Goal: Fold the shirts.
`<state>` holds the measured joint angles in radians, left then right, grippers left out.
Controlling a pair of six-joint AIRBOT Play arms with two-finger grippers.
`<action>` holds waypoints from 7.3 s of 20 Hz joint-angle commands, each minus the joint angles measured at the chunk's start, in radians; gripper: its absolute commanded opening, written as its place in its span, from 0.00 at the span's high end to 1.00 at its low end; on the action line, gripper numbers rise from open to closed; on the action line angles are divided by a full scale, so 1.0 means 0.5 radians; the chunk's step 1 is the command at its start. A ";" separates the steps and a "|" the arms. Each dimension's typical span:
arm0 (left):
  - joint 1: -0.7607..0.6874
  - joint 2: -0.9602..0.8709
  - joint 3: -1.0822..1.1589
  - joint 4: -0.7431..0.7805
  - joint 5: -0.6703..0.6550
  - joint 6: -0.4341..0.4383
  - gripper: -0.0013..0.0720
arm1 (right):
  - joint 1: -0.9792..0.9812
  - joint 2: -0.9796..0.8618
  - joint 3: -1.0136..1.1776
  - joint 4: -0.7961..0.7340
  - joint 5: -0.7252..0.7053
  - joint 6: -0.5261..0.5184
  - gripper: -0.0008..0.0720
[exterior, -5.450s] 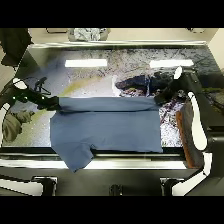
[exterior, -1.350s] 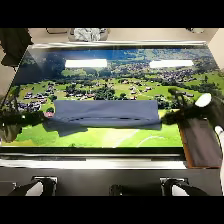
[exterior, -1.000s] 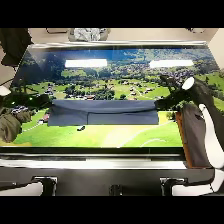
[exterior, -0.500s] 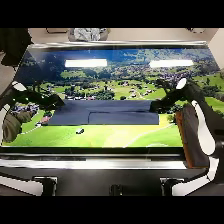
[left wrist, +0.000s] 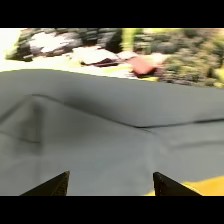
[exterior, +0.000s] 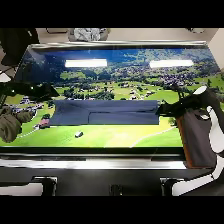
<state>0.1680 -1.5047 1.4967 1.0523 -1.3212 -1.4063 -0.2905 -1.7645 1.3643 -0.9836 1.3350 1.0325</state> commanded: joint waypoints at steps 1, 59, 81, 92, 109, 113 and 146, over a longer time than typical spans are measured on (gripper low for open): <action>-0.153 0.120 0.006 0.002 -0.004 0.000 0.15 | 0.069 -0.072 -0.082 0.218 -0.132 0.047 0.06; -0.291 0.594 -0.185 -0.188 0.427 0.090 0.94 | 0.479 0.426 -0.446 0.001 -0.163 0.238 0.03; -0.306 0.597 -0.242 -0.218 0.420 0.129 0.94 | -0.673 0.803 0.351 0.372 0.232 0.165 0.94; -0.306 0.597 -0.242 -0.218 0.420 0.151 0.94 | -1.327 0.848 0.655 0.373 0.432 0.311 0.94; -0.306 0.597 -0.241 -0.220 0.404 0.196 0.94 | -1.498 1.215 -0.460 -1.164 0.674 0.301 0.94; -0.306 0.597 -0.241 -0.220 0.404 0.195 0.94 | -1.498 1.251 -0.772 -1.114 0.382 0.375 0.69; -0.600 0.647 -0.744 1.319 0.009 -0.645 0.07 | 0.725 0.677 0.279 -1.057 0.416 0.173 0.05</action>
<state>-0.1314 -1.1828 1.1297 1.7123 -1.3174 -1.7279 0.0666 -1.4246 1.5040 -1.5120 1.5391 1.1187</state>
